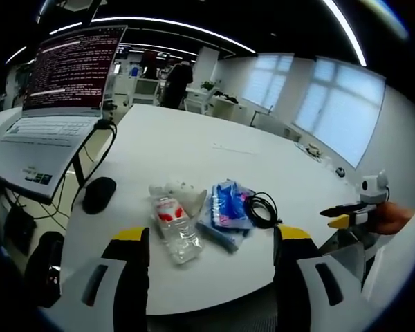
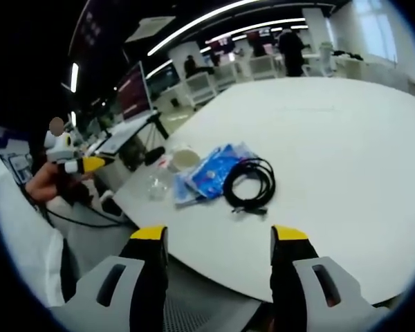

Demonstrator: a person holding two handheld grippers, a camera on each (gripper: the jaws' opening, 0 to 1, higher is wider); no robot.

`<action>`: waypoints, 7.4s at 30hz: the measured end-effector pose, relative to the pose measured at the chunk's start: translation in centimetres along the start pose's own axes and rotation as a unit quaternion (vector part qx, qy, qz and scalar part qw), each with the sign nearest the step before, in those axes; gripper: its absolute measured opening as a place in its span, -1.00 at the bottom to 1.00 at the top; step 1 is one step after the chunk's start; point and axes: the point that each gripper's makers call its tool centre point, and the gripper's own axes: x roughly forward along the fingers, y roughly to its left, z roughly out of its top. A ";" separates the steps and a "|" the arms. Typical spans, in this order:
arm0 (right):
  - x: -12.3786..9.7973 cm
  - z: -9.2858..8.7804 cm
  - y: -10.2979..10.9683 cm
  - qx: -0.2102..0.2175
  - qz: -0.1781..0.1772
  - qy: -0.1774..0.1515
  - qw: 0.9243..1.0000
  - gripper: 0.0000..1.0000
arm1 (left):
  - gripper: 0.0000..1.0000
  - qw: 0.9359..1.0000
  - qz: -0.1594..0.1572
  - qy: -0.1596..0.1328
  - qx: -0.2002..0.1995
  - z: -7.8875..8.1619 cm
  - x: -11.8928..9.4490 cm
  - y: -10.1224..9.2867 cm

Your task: Arrange the tabletop items into an orderly group along one side of the table until the central work area is clear of visible clutter.

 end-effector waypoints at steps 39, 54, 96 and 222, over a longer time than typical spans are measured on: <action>-0.1 -0.7 0.2 0.010 0.000 0.003 1.000 0.11 | 0.30 0.995 0.037 0.026 -0.090 -1.6 1.7 1.8; -0.6 -1.0 -0.3 0.015 -0.003 0.001 1.000 0.10 | 0.23 0.986 0.079 0.046 -0.140 -2.1 3.2 3.2; -1.2 -1.4 -1.1 0.024 -0.010 0.003 1.000 0.09 | 0.10 0.965 0.116 0.135 -0.193 -2.3 10.7 5.3; 0.2 -0.8 -0.6 0.018 0.011 0.015 1.000 0.05 | -0.11 0.946 0.180 0.256 -0.079 -9.1 7.7 9.6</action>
